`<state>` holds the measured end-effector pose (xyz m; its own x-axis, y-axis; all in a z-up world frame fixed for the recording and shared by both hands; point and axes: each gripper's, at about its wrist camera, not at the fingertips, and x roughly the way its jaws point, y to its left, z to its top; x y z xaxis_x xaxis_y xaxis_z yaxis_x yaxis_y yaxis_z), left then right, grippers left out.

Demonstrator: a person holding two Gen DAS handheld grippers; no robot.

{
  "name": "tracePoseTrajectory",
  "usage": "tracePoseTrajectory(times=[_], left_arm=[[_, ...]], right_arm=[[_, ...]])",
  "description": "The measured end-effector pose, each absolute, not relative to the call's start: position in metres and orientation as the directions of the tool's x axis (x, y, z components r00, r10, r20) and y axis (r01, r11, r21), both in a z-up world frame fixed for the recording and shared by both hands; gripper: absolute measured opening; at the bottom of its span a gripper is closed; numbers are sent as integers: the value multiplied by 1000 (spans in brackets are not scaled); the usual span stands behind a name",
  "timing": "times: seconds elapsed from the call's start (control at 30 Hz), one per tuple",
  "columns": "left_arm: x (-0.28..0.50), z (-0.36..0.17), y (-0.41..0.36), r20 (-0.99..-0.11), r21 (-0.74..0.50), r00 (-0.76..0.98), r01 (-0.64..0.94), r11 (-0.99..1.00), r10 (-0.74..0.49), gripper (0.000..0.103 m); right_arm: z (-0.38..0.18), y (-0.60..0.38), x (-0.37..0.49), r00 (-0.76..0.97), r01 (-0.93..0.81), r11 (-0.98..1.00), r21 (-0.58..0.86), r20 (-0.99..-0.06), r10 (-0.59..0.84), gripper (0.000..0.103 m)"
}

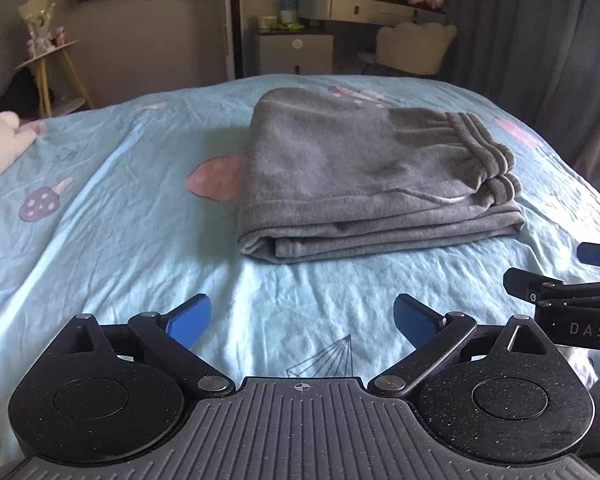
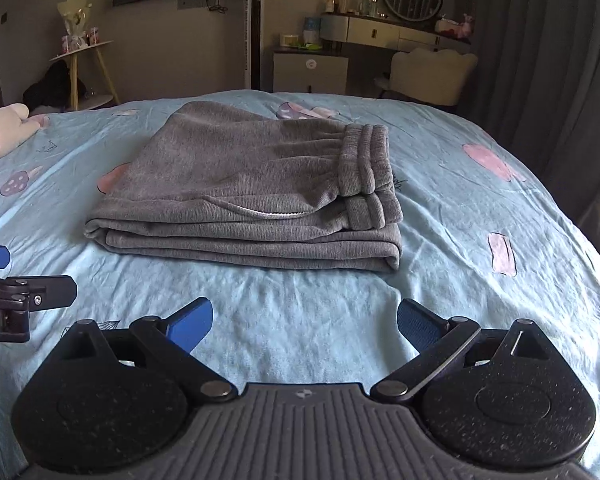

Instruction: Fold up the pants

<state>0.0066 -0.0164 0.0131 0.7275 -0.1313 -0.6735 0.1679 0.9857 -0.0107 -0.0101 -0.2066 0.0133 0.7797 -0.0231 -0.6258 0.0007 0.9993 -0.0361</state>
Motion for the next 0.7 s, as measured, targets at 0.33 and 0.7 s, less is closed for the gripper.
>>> tracePoseTrajectory(times=[0.33,0.7], left_arm=[[26,-15,-5,-707,-81,696,91,993,-121,101],[25,-22,-15,-732,-55,671,114,992,-117,101]], right_arm=[[0,-194,0,791,-26,996,-84,-611,-30,99],[-1,-200,-2,794,1,998,-63,-606,-39,99]])
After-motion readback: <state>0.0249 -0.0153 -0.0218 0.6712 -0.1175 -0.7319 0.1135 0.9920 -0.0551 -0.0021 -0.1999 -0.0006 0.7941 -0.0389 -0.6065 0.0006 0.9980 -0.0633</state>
